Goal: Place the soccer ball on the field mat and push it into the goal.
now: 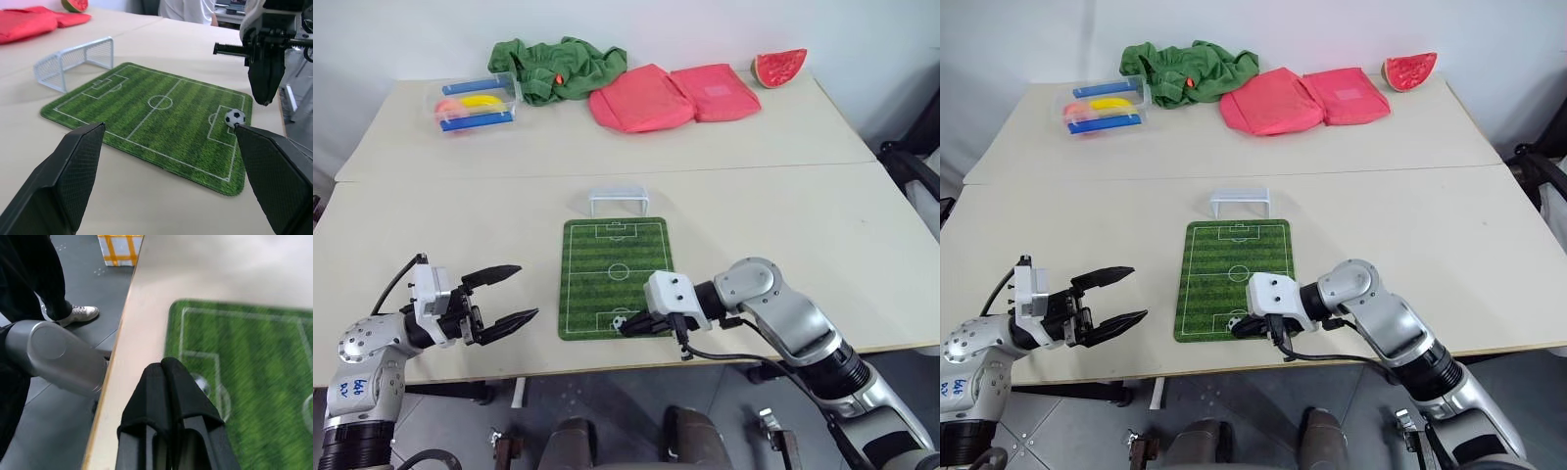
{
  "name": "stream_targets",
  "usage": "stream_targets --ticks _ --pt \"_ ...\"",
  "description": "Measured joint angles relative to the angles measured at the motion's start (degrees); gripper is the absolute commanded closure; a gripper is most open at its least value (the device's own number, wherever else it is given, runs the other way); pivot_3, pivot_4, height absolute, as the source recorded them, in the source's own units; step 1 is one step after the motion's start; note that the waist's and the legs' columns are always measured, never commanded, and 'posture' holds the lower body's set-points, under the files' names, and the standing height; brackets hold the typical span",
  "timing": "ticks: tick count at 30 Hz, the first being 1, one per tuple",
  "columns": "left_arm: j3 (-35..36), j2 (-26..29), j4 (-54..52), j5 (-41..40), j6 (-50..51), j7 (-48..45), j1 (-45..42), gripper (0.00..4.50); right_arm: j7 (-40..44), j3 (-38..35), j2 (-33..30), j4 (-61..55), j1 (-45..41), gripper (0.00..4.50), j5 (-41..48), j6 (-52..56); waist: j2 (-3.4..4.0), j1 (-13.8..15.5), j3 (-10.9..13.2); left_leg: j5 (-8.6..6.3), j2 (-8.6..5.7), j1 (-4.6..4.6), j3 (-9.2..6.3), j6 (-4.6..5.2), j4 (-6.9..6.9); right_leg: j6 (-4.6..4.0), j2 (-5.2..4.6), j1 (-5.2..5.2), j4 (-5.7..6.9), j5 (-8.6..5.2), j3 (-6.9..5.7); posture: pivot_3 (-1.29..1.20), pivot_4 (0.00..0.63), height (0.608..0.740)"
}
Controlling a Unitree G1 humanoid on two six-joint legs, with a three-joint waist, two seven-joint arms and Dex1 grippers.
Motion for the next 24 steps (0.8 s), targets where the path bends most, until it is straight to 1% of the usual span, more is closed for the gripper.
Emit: stream_targets --ticks 3,8,13,15,20,24 --pt "0.0 0.2 0.4 0.0 0.1 -0.3 0.0 0.00 -1.5 1.7 0.3 0.1 1.9 4.48 -0.7 -0.3 0.00 0.1 0.0 0.00 0.00 -0.01 0.01 0.00 0.00 0.00 0.00 -0.01 0.00 0.00 0.00 0.00 0.150 0.740" --pt "0.0 1.1 0.4 0.0 0.8 -0.3 -0.5 0.00 -4.3 3.7 3.2 2.5 2.5 4.48 -1.6 -1.2 0.00 0.1 0.0 0.00 0.00 -0.01 0.01 0.00 0.01 0.00 0.00 -0.01 0.01 0.00 0.01 0.00 0.150 0.740" --pt "0.0 1.8 0.3 0.0 1.3 -0.4 -0.5 0.00 -7.6 3.5 6.6 10.2 -0.3 4.48 -3.0 -3.6 0.00 0.0 0.0 0.00 0.00 -0.01 0.02 0.00 0.02 0.00 0.00 -0.04 0.04 0.00 0.03 0.00 0.150 0.740" --pt "0.1 1.9 0.5 0.0 1.4 -0.4 -0.8 0.00 -9.0 2.7 7.5 15.0 -3.4 4.48 -3.6 -5.7 0.00 0.0 0.0 0.00 0.00 -0.02 0.03 0.00 0.03 0.00 0.00 -0.05 0.04 0.00 0.04 0.00 0.150 0.740" --pt "0.1 2.1 1.7 0.3 0.9 -0.4 -3.8 0.00 -15.7 -5.6 8.9 29.9 -16.3 4.48 -5.0 -9.8 0.01 0.0 0.0 0.00 0.00 -0.02 0.05 0.00 0.08 0.00 0.00 -0.11 0.19 0.00 0.09 0.00 0.150 0.740" --pt "0.0 2.0 3.5 0.9 0.1 -0.3 -5.7 0.00 -19.0 -10.4 9.2 36.6 -21.5 4.48 -5.4 -13.0 0.00 -0.1 0.0 0.00 0.00 -0.08 0.14 -0.01 -0.07 0.00 0.00 -0.31 0.23 0.00 0.09 0.00 0.150 0.740"
